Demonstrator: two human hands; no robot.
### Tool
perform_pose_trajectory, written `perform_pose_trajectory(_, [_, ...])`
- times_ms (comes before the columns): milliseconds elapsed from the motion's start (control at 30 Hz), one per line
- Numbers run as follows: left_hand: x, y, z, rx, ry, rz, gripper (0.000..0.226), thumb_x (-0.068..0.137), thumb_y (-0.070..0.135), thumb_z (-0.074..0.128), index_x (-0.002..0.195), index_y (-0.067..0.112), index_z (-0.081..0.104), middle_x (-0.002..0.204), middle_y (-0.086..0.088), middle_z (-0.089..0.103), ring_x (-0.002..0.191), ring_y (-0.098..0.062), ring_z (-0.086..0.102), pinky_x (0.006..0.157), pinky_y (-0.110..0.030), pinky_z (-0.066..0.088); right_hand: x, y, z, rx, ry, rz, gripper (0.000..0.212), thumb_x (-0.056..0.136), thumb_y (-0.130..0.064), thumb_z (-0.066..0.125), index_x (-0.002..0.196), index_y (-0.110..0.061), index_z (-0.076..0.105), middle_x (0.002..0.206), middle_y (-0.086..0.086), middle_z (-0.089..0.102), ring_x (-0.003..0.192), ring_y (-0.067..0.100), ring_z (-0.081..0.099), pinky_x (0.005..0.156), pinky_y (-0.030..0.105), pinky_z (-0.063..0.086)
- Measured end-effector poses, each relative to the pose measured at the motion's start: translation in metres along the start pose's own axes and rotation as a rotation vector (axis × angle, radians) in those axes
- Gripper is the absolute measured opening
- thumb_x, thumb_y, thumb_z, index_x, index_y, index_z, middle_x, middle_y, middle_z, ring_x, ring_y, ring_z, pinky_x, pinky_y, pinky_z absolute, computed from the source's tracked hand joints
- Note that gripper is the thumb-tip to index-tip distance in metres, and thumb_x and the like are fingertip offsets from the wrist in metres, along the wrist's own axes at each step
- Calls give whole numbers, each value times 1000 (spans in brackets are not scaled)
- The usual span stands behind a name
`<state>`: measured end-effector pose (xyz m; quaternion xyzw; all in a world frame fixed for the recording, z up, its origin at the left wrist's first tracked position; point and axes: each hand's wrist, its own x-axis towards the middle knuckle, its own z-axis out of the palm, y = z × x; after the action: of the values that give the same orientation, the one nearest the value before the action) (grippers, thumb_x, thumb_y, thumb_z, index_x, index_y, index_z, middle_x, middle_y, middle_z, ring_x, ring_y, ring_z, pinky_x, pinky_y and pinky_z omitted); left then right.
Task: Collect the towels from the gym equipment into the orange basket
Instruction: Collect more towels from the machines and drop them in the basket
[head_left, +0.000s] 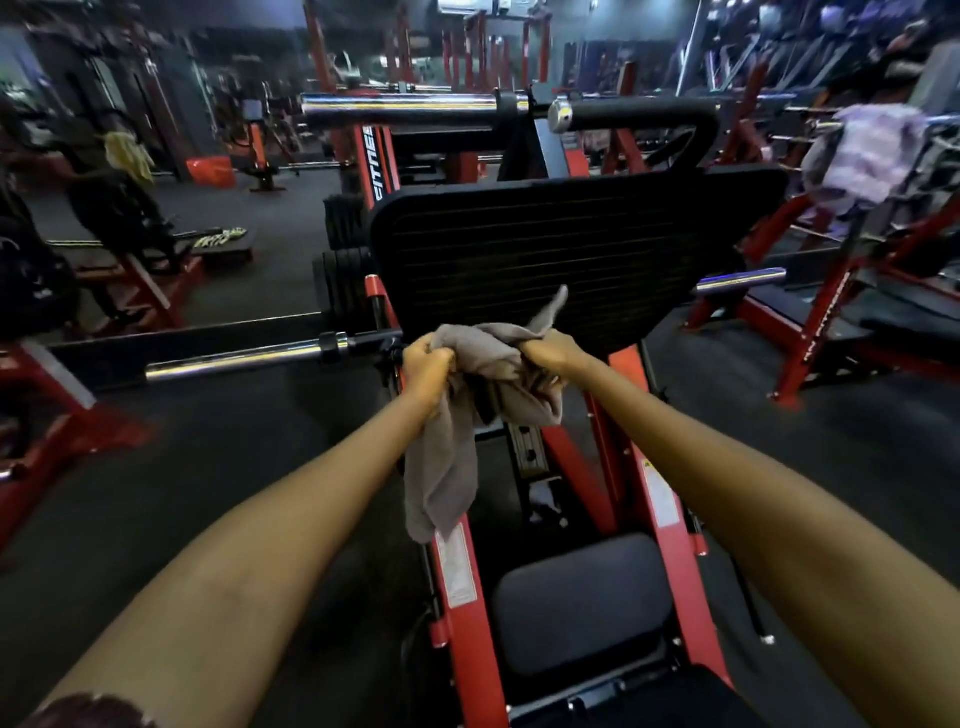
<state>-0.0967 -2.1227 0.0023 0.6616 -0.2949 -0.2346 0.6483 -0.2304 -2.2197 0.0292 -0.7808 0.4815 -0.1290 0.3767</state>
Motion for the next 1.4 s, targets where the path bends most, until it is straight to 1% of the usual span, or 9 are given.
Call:
perform_pose_trajectory(67, [-5, 3, -17, -165, 96, -84, 32, 68, -17, 36, 55, 11, 46, 56, -5, 42, 54, -16, 39, 51, -26, 29, -9, 1, 11, 184, 122, -83, 35, 89, -42, 54, 91, -9, 66, 78, 5, 62, 79, 22, 62, 63, 31, 46])
perform_pose_trajectory(267, [-37, 20, -77, -401, 80, -203, 44, 60, -14, 32, 31, 17, 44, 38, 4, 44, 54, -17, 41, 48, -22, 33, -56, -20, 72, 473, -217, -300, 60, 86, -18, 67, 139, -10, 39, 130, 1, 52, 118, 12, 51, 95, 23, 45])
perform_pose_trajectory(333, [-53, 27, -94, -520, 34, -242, 14, 44, -1, 38, 43, 13, 42, 50, -1, 45, 57, -18, 43, 50, -21, 36, -75, -28, 105, 544, -265, -294, 62, 84, -15, 69, 139, -9, 40, 132, 1, 53, 122, 13, 51, 101, 25, 45])
perform_pose_trajectory(533, [-94, 40, -154, -660, 69, -265, 18, 46, 9, 37, 31, 17, 41, 45, 0, 46, 59, -17, 41, 62, -26, 38, -137, -48, 206, 779, -418, -160, 48, 80, -12, 72, 124, -11, 54, 116, 6, 65, 109, 18, 61, 97, 33, 50])
perform_pose_trajectory(700, [-104, 12, -234, -490, 16, -247, 33, 87, 31, 53, 101, 5, 67, 97, -14, 68, 95, -27, 63, 88, -36, 51, -160, -96, 255, 883, -378, -90, 33, 70, 3, 74, 98, -12, 66, 99, 8, 70, 98, 26, 66, 86, 38, 56])
perform_pose_trajectory(867, [-138, -34, -326, -369, 102, -318, 61, 93, 58, 35, 96, 7, 67, 90, -13, 70, 85, -23, 67, 72, -34, 55, -172, -150, 298, 843, -592, -77, 33, 73, -3, 71, 105, -7, 65, 100, 11, 70, 97, 27, 66, 87, 42, 55])
perform_pose_trajectory(967, [-171, -58, -360, -509, 99, -332, 71, 90, 66, 29, 109, 7, 64, 99, -16, 70, 93, -25, 67, 83, -37, 55, -186, -178, 329, 816, -713, -78, 32, 74, -4, 72, 105, -5, 65, 96, 11, 70, 90, 25, 67, 81, 38, 56])
perform_pose_trajectory(1133, [-223, -84, -404, -238, 483, -273, 71, 76, 49, 69, 131, 7, 53, 128, -16, 60, 118, -27, 58, 103, -39, 45, -220, -210, 397, 712, -810, -80, 32, 72, -14, 78, 101, -4, 69, 96, 12, 71, 93, 26, 68, 88, 38, 55])
perform_pose_trajectory(1400, [-312, -110, -466, -71, 1130, -231, 35, 93, 14, 55, 124, -2, 54, 121, -18, 60, 114, -29, 57, 87, -28, 46, -312, -227, 476, 492, -1229, -169, 41, 82, -26, 71, 117, -6, 62, 101, 8, 68, 96, 19, 64, 87, 32, 53])
